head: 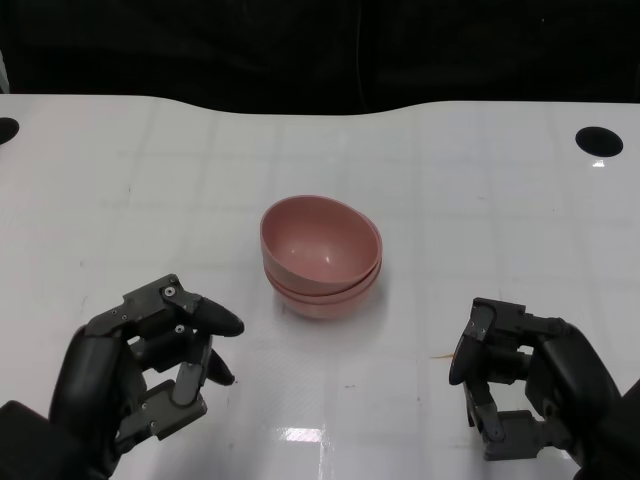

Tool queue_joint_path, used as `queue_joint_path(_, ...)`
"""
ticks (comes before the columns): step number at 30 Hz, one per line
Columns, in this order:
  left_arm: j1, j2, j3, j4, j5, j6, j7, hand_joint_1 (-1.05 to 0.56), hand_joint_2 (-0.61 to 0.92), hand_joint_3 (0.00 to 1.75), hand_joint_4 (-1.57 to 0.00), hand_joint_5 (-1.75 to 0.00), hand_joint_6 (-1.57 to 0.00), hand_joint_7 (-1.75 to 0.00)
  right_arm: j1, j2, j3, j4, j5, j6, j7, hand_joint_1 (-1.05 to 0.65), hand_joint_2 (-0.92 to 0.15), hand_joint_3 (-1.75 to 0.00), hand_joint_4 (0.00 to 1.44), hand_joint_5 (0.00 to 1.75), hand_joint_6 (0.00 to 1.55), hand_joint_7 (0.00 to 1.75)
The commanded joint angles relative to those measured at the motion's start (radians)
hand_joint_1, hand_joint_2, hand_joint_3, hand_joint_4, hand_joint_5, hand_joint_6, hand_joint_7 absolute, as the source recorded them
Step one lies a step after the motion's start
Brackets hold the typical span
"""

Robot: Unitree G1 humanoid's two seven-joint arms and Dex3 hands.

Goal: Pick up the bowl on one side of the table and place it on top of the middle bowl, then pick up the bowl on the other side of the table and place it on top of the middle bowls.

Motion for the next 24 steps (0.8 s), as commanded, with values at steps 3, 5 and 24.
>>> queue_joint_path(3,-0.027,-0.006,0.036,0.019,-0.062,0.055,-0.047,-0.07,0.44,1.29,-0.84,-1.70,-0.85,-1.43,-0.013,-0.015,-0.026,0.011,0.028,0.000,0.020,-0.03,-0.32,-1.53,0.90,1.73,0.85,1.40)
queue_joint_path(5,-0.029,-0.008,0.045,0.016,-0.076,0.076,-0.057,-0.08,0.43,1.31,-0.84,-1.70,-0.85,-1.44,-0.015,-0.016,-0.029,0.010,0.034,0.009,0.029,-0.03,-0.33,-1.52,0.90,1.72,0.85,1.39)
queue_joint_path(24,-0.054,-0.041,0.064,0.046,-0.071,0.090,-0.102,-0.06,0.38,1.45,-0.89,-1.71,-0.88,-1.49,-0.020,-0.015,-0.034,0.019,0.027,0.003,0.044,-0.02,-0.34,-1.48,0.89,1.66,0.85,1.35)
